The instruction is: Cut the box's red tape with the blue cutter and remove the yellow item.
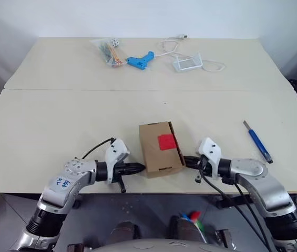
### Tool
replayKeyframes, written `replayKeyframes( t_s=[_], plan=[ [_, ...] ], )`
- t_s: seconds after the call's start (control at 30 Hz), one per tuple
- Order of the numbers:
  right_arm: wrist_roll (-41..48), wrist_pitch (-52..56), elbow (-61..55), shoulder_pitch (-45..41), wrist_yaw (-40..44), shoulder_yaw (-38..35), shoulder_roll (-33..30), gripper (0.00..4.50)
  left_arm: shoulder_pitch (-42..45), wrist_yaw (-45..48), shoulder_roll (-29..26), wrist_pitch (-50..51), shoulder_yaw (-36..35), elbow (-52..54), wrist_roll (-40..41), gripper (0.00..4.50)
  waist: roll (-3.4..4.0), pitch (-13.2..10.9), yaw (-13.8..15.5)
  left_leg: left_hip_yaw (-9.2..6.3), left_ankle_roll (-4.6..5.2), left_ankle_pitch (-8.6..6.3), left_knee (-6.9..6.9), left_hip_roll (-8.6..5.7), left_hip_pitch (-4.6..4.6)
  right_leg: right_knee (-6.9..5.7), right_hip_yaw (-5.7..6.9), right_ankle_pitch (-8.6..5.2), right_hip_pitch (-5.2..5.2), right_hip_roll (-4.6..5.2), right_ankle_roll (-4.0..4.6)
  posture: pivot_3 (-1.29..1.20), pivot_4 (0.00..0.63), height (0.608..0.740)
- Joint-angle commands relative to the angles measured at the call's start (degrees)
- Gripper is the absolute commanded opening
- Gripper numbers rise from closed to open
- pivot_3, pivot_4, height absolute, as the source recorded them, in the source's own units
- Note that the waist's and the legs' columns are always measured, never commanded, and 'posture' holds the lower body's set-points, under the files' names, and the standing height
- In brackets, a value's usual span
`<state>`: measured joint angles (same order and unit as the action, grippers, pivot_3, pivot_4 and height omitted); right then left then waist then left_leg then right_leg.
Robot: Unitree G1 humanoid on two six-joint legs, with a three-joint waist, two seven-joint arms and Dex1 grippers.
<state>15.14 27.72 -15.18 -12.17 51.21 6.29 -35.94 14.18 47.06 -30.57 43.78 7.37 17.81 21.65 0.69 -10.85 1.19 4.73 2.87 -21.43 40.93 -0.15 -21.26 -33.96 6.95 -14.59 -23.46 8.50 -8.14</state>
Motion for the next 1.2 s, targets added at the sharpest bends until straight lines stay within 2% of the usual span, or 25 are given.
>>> replayKeyframes(
  t_s=[0.03, 0.13, 0.23, 0.33, 0.43, 0.53, 0.6, 0.63, 0.73, 0.9, 1.2],
  plan=[
    [3.36, 0.48, -2.55, 1.00, 2.22, -2.57, -1.60, 0.03, -0.80, -0.48, -2.18, -2.14, -1.52, 0.66, -0.81, 0.00, 0.00, 0.00, -0.02, 0.00, 0.00, 0.00, 0.00, 0.00, 0.00, 0.00, 0.00, 0.00, 0.00, 0.00, 0.00, 0.00, 0.150, 0.740],
    [9.37, 3.61, -6.39, 4.19, 5.50, -7.25, -4.49, 0.03, -0.95, 2.42, -7.99, -5.45, -2.91, -1.51, -2.49, 0.00, 0.01, 0.00, 0.10, -0.02, 0.00, 0.00, -0.02, 0.00, -0.01, 0.02, 0.01, 0.00, 0.00, 0.01, 0.01, 0.00, 0.150, 0.740],
    [11.25, 5.74, -7.70, 7.08, 6.54, -10.76, -8.55, 0.03, -1.72, 8.38, -14.96, -8.25, -3.79, -3.09, -2.01, 0.00, 0.02, 0.00, 0.01, 0.00, 0.02, -0.02, -0.03, 0.01, -0.01, 0.07, 0.01, -0.01, 0.00, 0.02, 0.03, 0.00, 0.150, 0.740],
    [17.61, 12.19, -8.10, 6.12, 3.07, -18.66, -9.13, 0.58, 3.96, 12.78, -17.38, -5.05, -8.52, -5.29, 4.66, 0.00, 0.04, -0.02, -0.02, 0.04, 0.02, -0.06, -0.03, 0.04, 0.02, 0.09, -0.02, -0.04, -0.01, 0.02, 0.07, 0.00, 0.150, 0.740],
    [23.38, 19.03, -8.68, 2.34, -0.73, -23.56, -9.35, 1.51, 11.68, 14.04, -16.42, -1.49, -10.85, -6.66, 9.80, 0.00, 0.02, -0.10, 0.32, 0.02, 0.05, -0.03, 0.06, 0.05, -0.09, 0.04, -0.04, -0.02, -0.08, 0.05, 0.11, 0.00, 0.150, 0.740],
    [29.83, 30.08, -8.83, -4.62, -8.44, -25.94, -8.03, 2.50, 19.97, 12.65, -11.47, -1.38, -9.22, -7.64, 11.32, 0.00, 0.03, -0.08, 0.33, -0.04, 0.06, -0.03, 0.09, -0.01, -0.09, 0.04, -0.03, 0.02, -0.03, 0.12, 0.07, 0.00, 0.150, 0.740],
    [33.40, 41.93, -9.09, -9.75, -12.89, -23.80, -8.65, 3.21, 25.57, 13.14, -7.02, -4.08, -3.21, -8.80, 7.82, 0.00, 0.03, -0.08, 0.30, -0.05, 0.07, -0.03, 0.07, -0.05, -0.10, 0.04, -0.01, 0.04, -0.03, 0.10, 0.03, 0.00, 0.150, 0.740],
    [34.42, 46.21, -8.58, -12.67, -16.13, -23.48, -6.83, 3.55, 27.81, 13.20, -5.08, -5.31, -0.19, -9.97, 5.66, 0.00, 0.03, -0.08, 0.26, -0.05, 0.07, -0.04, 0.04, -0.06, -0.10, 0.01, 0.02, 0.04, -0.03, 0.09, 0.03, 0.00, 0.150, 0.740],
    [37.02, 52.71, -7.50, -18.59, -21.74, -24.14, -1.47, 4.49, 31.45, 12.70, -1.63, -8.08, 4.33, -13.93, 1.59, 0.00, 0.03, -0.08, 0.08, -0.02, 0.06, -0.04, -0.02, -0.05, -0.15, 0.00, 0.18, 0.04, -0.11, 0.00, 0.02, 0.00, 0.150, 0.740],
    [35.80, 55.49, -7.54, -21.64, -25.08, -21.12, 1.20, 4.49, 31.78, 12.69, -0.53, -13.18, 9.87, -18.63, -5.44, 0.00, 0.03, -0.08, -0.12, 0.38, 0.02, -0.04, -0.17, -0.13, -0.20, 0.02, 0.14, 0.04, -0.27, -0.21, 0.03, 0.00, 0.150, 0.740],
    [33.40, 53.20, -5.57, -20.64, -25.91, -16.19, 2.65, 4.49, 29.89, 13.27, -1.07, -12.29, 9.82, -17.32, -7.13, 0.00, 0.03, -0.08, 0.11, 0.50, 0.03, -0.04, -0.06, -0.06, -0.25, 0.09, 0.09, 0.04, -0.24, -0.19, 0.02, 0.00, 0.150, 0.740]
  ],
)
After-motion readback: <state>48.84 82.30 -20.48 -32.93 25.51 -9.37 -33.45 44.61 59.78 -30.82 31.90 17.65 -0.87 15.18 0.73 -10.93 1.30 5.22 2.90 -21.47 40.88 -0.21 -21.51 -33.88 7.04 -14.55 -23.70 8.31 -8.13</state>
